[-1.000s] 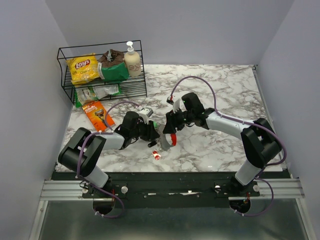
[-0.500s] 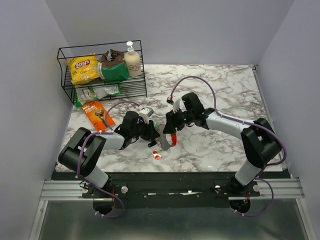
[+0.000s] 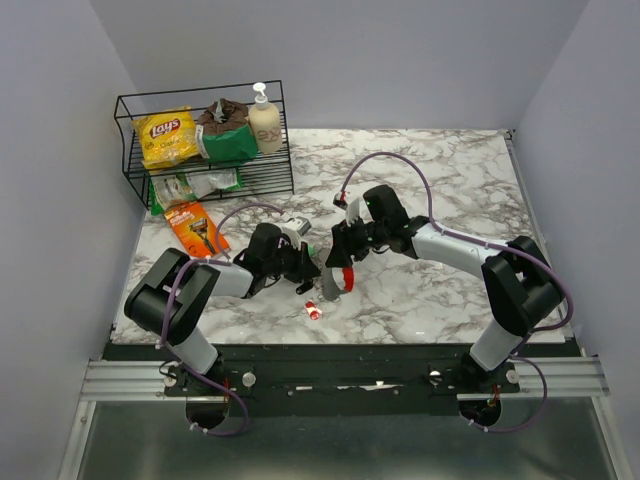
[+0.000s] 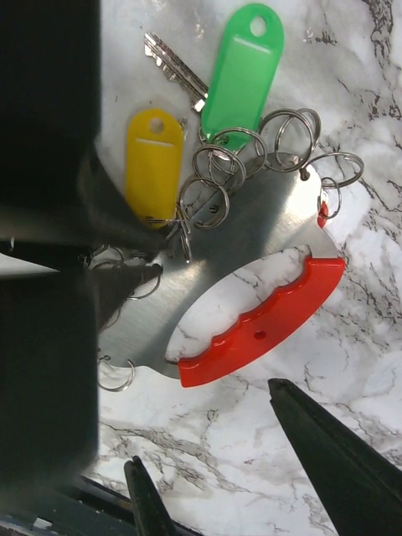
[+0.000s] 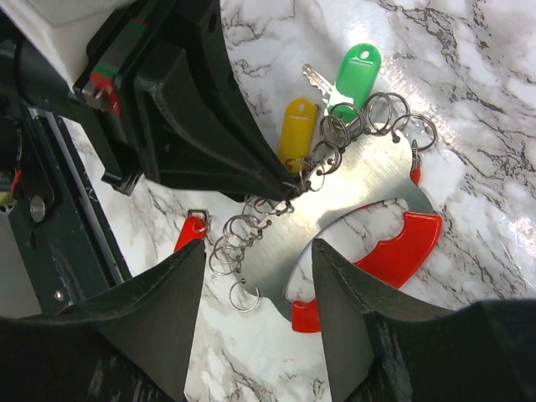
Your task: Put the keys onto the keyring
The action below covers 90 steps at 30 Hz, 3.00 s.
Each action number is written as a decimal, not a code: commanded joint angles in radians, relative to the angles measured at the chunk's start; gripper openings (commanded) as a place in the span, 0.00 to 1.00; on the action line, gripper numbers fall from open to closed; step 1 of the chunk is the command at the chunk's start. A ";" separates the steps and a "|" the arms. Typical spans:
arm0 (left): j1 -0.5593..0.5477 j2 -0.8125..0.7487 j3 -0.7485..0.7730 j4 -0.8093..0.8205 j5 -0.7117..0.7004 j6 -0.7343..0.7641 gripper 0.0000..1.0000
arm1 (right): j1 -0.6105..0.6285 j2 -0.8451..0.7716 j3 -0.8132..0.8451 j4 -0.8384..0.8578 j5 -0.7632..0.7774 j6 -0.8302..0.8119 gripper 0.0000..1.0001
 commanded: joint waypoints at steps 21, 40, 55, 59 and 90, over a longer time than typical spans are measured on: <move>-0.035 -0.383 0.304 -0.688 -0.054 0.169 0.00 | -0.009 -0.237 0.000 0.023 -0.283 -0.255 0.63; -0.058 -0.536 0.407 -0.870 0.159 0.327 0.00 | -0.015 -0.343 0.043 0.061 -0.319 -0.277 0.51; -0.065 -0.704 0.281 -0.604 0.190 0.257 0.00 | -0.015 -0.332 -0.022 0.201 -0.499 -0.198 0.33; -0.064 -0.699 0.280 -0.586 0.187 0.245 0.00 | -0.012 -0.324 -0.025 0.219 -0.542 -0.186 0.32; -0.076 -0.679 0.281 -0.613 0.214 0.281 0.00 | -0.003 -0.335 -0.025 0.187 -0.423 -0.207 0.48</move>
